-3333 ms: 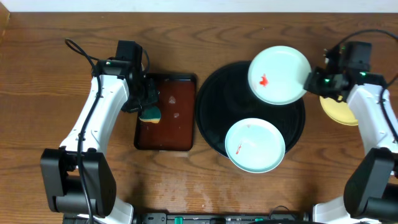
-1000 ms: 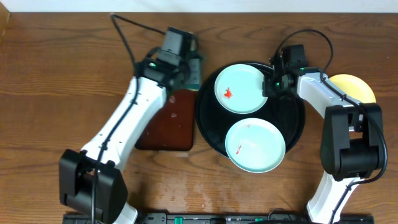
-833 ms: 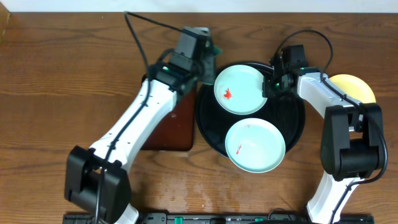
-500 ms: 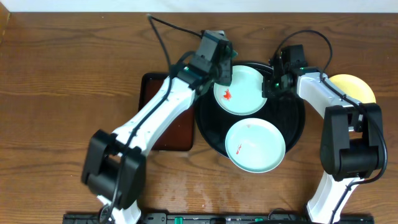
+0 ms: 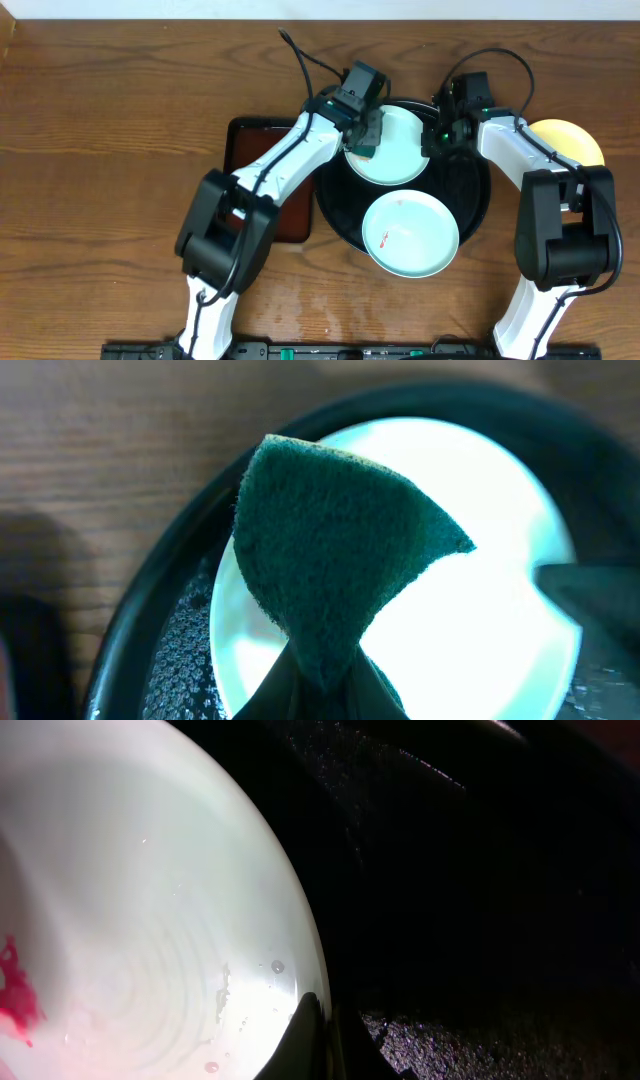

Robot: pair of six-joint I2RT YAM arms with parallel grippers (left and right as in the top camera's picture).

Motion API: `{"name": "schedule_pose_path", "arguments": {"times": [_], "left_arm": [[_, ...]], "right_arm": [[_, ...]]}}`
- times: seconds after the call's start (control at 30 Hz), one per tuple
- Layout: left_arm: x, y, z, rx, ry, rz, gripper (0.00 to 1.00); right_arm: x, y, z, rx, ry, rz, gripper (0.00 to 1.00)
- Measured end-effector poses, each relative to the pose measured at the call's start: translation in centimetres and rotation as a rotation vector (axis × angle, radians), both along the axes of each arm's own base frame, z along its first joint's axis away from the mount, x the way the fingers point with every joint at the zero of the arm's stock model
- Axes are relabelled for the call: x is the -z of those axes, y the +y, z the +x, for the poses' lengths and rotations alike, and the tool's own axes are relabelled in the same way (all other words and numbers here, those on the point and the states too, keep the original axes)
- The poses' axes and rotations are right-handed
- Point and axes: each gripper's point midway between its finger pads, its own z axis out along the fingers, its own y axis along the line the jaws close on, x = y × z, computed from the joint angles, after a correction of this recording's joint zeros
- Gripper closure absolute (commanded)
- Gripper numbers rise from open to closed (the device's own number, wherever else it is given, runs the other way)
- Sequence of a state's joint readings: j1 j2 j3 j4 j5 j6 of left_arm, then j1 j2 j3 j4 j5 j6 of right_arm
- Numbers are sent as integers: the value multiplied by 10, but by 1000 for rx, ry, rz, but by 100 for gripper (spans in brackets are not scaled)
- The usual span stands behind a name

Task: Clean dirty plates on tray and stack at the side
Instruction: 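Scrub the mint plate surface with the sponge in left gripper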

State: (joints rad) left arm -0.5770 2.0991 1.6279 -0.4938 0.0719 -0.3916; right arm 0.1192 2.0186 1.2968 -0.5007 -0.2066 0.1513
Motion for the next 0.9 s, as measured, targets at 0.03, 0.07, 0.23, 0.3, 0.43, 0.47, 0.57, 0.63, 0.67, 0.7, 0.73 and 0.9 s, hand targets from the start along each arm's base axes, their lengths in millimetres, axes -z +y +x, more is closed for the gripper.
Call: {"name": "schedule_pose_path", "arguments": {"times": [0.03, 0.07, 0.23, 0.3, 0.43, 0.47, 0.57, 0.63, 0.67, 0.7, 0.73, 0.9], "left_arm": [[4, 0, 0, -1, 7, 5, 92], [7, 0, -1, 0, 12, 8, 93], [10, 0, 0, -1, 16, 11, 93], [12, 0, 0, -1, 16, 11, 93], [30, 2, -3, -1, 49, 33, 93], [35, 2, -3, -1, 58, 38, 93], [42, 2, -4, 1, 68, 44, 92], [42, 2, -4, 1, 69, 45, 92], [42, 2, -5, 1, 71, 46, 93], [42, 3, -5, 1, 74, 48, 93], [42, 3, -6, 1, 76, 49, 92], [46, 3, -6, 1, 82, 53, 93]], "right_arm": [[0, 0, 0, 0, 0, 0, 99], [0, 0, 0, 0, 0, 0, 99], [0, 0, 0, 0, 0, 0, 99], [0, 0, 0, 0, 0, 0, 99], [0, 0, 0, 0, 0, 0, 99], [0, 0, 0, 0, 0, 0, 99], [0, 0, 0, -1, 0, 0, 99], [0, 1, 0, -2, 0, -1, 99], [0, 1, 0, -3, 0, -1, 99], [0, 1, 0, -3, 0, 0, 99], [0, 2, 0, -4, 1, 1, 99], [0, 2, 0, -4, 1, 1, 99]]}}
